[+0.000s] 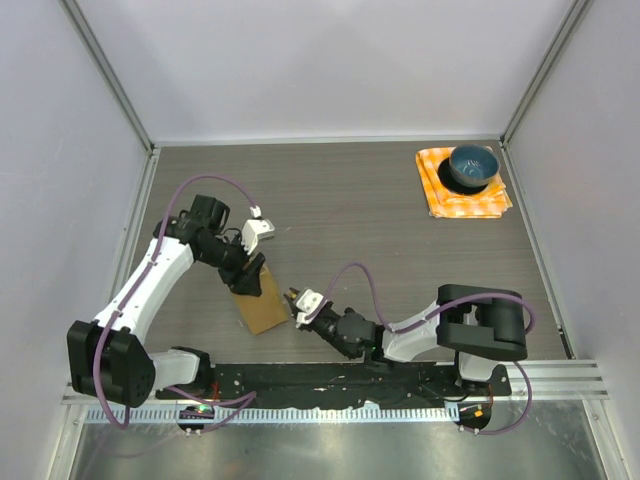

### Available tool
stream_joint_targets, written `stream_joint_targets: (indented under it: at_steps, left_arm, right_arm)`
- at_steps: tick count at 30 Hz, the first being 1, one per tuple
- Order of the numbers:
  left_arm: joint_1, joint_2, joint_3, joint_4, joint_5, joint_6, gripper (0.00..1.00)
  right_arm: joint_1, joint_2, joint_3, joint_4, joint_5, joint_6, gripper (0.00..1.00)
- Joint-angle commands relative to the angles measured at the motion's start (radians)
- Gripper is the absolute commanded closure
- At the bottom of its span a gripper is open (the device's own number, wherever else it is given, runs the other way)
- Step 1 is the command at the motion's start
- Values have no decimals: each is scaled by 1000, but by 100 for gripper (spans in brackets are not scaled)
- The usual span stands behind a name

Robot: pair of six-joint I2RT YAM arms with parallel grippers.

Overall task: Unpack the express box
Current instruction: Cut the express box at the center of the board.

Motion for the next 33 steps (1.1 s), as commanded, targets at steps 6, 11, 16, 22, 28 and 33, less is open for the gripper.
stream_joint_targets:
  at_steps: [6,11,16,22,28,33]
  left_arm:
    - [7,8,-58,-18,-8,27,66]
    - [13,29,-39,-12,43,14,76]
    - [17,40,-30,-5,63,11,83]
    - [17,31,-36,-4,55,13,85]
    - [18,31,-39,-2,47,11,85]
    - [18,23,-41,-2,47,13,85]
  right_arm:
    - [22,-13,99,433,28,-111,99]
    - [22,-50,112,433,15,-121,99]
    - [22,-68,119,433,21,-105,99]
    - [22,-68,132,433,13,-75,99]
    - [22,-73,129,433,8,-52,99]
    - [23,-80,127,433,4,-22,99]
